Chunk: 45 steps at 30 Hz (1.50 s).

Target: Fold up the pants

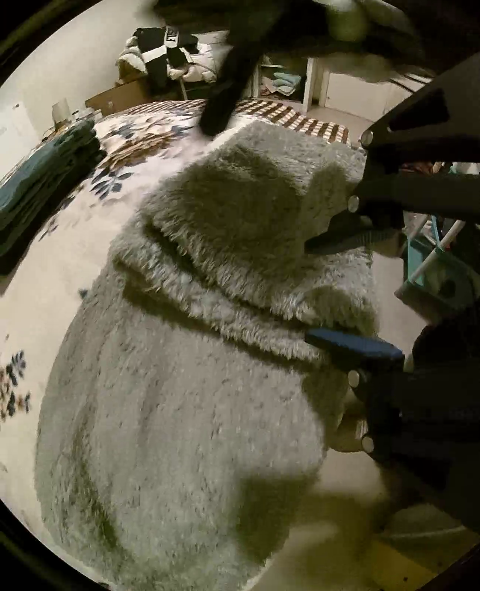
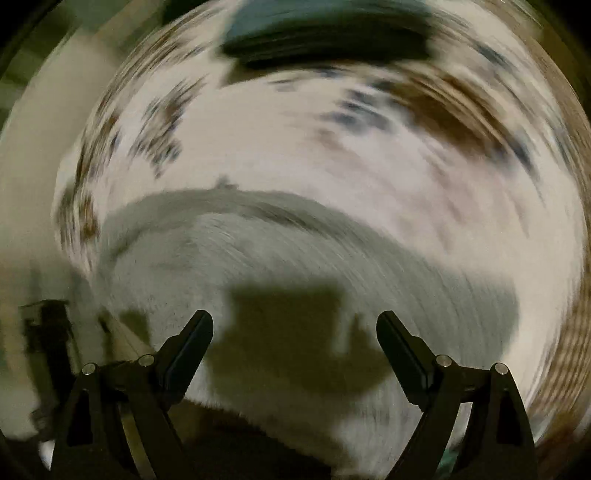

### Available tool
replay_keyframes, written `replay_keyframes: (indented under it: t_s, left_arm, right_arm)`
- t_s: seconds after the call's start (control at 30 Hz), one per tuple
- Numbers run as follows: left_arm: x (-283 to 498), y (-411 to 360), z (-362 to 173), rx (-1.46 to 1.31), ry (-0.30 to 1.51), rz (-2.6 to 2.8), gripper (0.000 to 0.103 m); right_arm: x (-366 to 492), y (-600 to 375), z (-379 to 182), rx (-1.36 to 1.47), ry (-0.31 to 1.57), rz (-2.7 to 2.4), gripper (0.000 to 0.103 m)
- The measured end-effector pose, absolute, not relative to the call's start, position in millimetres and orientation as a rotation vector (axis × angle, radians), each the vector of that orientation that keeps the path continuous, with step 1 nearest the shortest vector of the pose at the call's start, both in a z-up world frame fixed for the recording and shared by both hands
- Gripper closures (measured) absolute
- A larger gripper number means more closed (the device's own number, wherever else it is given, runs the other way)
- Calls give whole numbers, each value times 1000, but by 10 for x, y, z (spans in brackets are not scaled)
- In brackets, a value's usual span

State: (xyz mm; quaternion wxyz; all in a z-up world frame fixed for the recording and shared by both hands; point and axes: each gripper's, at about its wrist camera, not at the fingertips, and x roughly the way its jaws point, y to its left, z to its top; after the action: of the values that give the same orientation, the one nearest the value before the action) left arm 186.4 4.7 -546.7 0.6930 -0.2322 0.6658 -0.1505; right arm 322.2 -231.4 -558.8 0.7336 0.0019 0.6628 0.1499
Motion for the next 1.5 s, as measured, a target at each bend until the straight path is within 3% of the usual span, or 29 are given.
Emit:
replay_keyframes:
  t_s: [0.03, 0.1, 0.13, 0.17, 0.2, 0.43, 0.7, 0.77, 0.8, 0.87, 0.9, 0.93, 0.97, 1.1, 1.3, 1.5]
  left_arm:
    - [1841, -5, -5505, -513, 1490, -346, 64]
    - [1828, -90, -5613, -477, 1486, -354, 66]
    - [1816, -102, -5666, -469, 1481, -364, 68]
    - [1807, -105, -5708, -460, 1472, -366, 76]
    - [1794, -92, -5725, -451, 1463, -365, 93]
    - [1719, 207, -5486, -526, 1365, -345, 95]
    - [1888, 369, -5674, -556, 1400, -280, 91]
    - [1875, 442, -5618, -590, 1371, -282, 91]
    - [1861, 480, -5562, -581, 1359, -260, 83]
    - [1814, 588, -5456, -595, 1319, -241, 64]
    - [1799, 652, -5412, -607, 1305, -228, 38]
    - [1776, 742, -5362, -627, 1290, -205, 12]
    - [1743, 867, -5315, -668, 1263, -184, 10]
    - [1646, 1411, -5294, -803, 1156, -44, 10]
    - [1672, 2391, -5858, -963, 1088, 229, 10]
    - [1944, 2625, -6243, -939, 1090, 256, 13]
  right_arm:
    - [3318, -2176, -5649, -48, 1486, 366, 12]
    - [3428, -1928, -5771, -174, 1514, 419, 30]
    - [3453, -1848, -5821, -234, 1525, 430, 56]
    - [3462, -1770, -5857, -296, 1528, 428, 91]
    - [3451, -1723, -5837, -324, 1514, 420, 96]
    - [3373, -1789, -5403, -266, 1373, 407, 98]
    - [3614, -1557, -5866, -255, 1472, 368, 98]
    - [3621, -1652, -5928, -185, 1509, 330, 86]
    - [3598, -1703, -5908, -153, 1508, 320, 78]
    - [3529, -1828, -5811, -78, 1481, 307, 17]
    - [3466, -1910, -5733, -33, 1458, 295, 6]
    - [3413, -1958, -5682, -12, 1446, 285, 3]
    - [3336, -2005, -5638, 4, 1435, 266, 3]
    - [2986, -2239, -5539, 128, 1418, 189, 3]
    - [2621, -2388, -5679, 282, 1439, 121, 3]
    - [2554, -2365, -5876, 316, 1470, 87, 3]
